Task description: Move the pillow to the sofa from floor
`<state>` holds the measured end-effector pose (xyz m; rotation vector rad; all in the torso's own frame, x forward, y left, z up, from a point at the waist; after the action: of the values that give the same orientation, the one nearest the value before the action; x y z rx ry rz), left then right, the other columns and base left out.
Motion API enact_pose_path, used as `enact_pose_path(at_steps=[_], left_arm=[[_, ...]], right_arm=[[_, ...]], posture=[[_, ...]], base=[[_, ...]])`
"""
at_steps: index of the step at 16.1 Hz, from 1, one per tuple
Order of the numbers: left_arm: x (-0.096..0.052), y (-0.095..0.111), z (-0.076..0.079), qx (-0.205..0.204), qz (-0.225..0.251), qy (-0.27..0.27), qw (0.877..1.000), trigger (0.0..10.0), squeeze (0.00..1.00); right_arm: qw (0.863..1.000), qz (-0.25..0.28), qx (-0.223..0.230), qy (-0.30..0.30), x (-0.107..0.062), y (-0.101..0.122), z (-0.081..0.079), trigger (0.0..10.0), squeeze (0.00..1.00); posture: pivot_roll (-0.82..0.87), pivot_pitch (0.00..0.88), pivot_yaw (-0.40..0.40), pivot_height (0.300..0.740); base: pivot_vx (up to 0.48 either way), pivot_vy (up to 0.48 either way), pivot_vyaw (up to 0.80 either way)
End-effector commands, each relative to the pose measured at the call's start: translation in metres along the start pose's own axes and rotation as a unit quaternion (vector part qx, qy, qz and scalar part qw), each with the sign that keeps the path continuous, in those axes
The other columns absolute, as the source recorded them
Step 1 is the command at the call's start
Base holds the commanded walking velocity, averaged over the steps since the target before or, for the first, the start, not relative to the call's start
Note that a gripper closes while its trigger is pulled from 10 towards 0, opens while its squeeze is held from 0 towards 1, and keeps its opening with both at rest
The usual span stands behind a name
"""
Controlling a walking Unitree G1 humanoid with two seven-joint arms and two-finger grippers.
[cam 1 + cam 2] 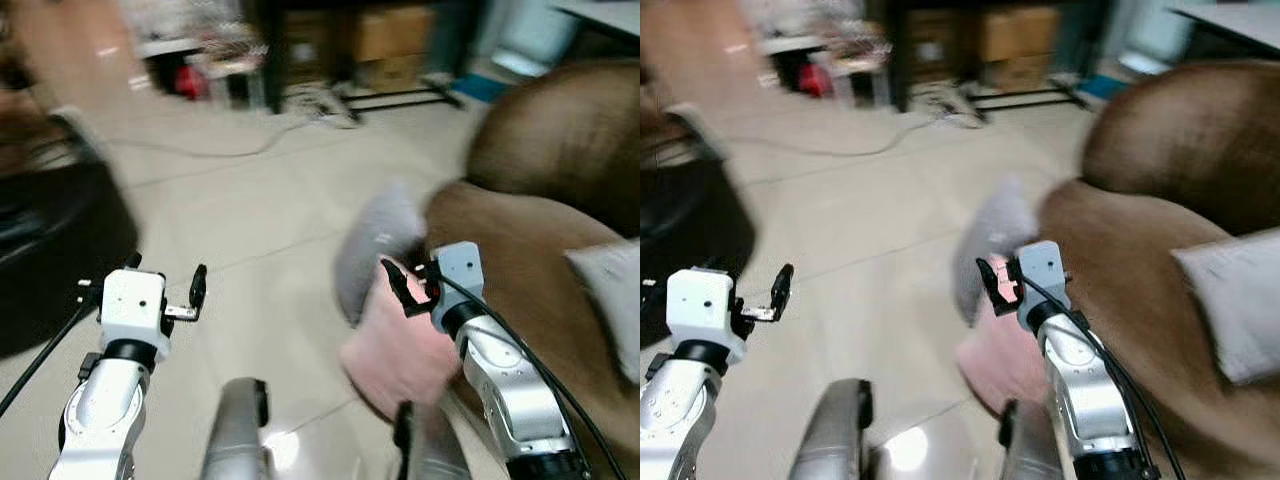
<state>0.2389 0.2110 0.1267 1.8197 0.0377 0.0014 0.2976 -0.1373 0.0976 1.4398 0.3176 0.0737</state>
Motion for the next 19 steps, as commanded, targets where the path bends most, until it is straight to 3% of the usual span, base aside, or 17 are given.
enact_pose_path(at_steps=[1,7,9,12,19], left_arm=[[0.0006,0.0030,0.0009,0.001,0.005,-0.005,1.000,10.0,0.96],[0.0013,0.0021,0.0007,-0.001,0.005,-0.006,1.000,10.0,0.97],[0.0017,0.0016,0.0009,-0.003,0.005,-0.008,1.000,10.0,0.98],[0.0028,0.0017,0.0003,-0.004,0.006,-0.009,1.000,10.0,0.98],[0.0041,0.0030,-0.0004,-0.004,0.010,-0.009,1.000,10.0,0.98]], right_arm=[[1.000,0.016,0.003,-0.012,0.0008,0.0069,0.0039,10.0,1.00],[1.000,0.004,0.003,-0.006,0.0026,0.0066,0.0008,10.0,1.00],[1.000,0.001,-0.004,-0.024,0.0033,0.0059,0.0046,10.0,1.00],[0.999,-0.015,-0.010,-0.051,0.0049,0.0029,0.0096,10.0,1.00],[0.999,-0.018,-0.003,-0.051,0.0077,0.0040,0.0073,10.0,1.00]], posture=[[-0.02,0.000,-0.031,0.577],[-0.02,0.000,-0.037,0.577],[-0.03,0.000,-0.037,0.577],[-0.03,0.000,-0.040,0.577],[-0.02,0.000,-0.043,0.577]], base=[[0.000,0.000,0.00],[0.000,0.000,0.12],[0.257,0.000,0.80],[0.289,0.000,0.00],[0.355,0.000,0.00]])
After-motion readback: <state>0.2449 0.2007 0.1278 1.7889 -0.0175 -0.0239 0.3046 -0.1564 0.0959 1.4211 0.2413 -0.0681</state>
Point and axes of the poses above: a point about 5 cm out from each wrist's last joint towards the gripper, its own x axis pointing out of the wrist towards the gripper, its own y axis along the axis of the wrist's last joint, z = x × y, the point moved 2 cm from there along x, pointing out of the wrist towards the gripper
